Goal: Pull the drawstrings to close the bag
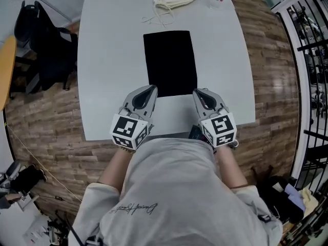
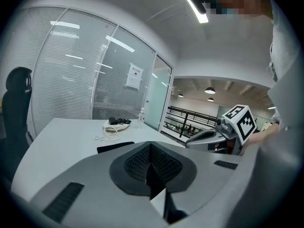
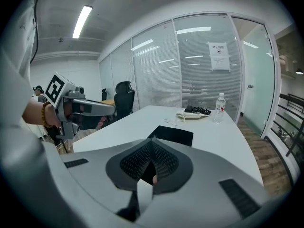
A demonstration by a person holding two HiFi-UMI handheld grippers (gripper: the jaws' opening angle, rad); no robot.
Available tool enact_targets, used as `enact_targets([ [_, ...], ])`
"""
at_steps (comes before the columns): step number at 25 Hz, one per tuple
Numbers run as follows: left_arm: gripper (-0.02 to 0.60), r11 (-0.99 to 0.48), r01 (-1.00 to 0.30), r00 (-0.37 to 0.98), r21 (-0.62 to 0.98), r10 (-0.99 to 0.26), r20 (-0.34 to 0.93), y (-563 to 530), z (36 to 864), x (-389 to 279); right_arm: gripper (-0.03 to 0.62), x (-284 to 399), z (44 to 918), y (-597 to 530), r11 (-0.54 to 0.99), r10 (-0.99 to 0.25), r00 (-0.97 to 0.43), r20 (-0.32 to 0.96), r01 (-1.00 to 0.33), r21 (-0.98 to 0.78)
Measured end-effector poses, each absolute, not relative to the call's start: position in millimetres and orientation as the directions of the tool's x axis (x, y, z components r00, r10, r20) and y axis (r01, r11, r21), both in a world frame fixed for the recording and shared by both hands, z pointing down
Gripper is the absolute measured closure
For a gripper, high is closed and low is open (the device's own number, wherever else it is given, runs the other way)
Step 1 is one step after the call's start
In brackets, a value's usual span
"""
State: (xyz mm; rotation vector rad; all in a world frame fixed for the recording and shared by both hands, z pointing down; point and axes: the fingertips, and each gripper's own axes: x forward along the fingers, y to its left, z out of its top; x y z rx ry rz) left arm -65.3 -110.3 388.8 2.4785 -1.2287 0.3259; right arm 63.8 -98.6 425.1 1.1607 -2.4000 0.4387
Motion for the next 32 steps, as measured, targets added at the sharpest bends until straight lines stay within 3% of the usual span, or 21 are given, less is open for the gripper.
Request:
enact_targets([
  [32,0.571,-0.447,-0.877,0.460,0.175,-0.678,0.573,-65.7,518.6,-122.7,0.571,134.4,533.9,-83.4,0.564,-0.625,-0.364,0.690,-0.822,0.078],
])
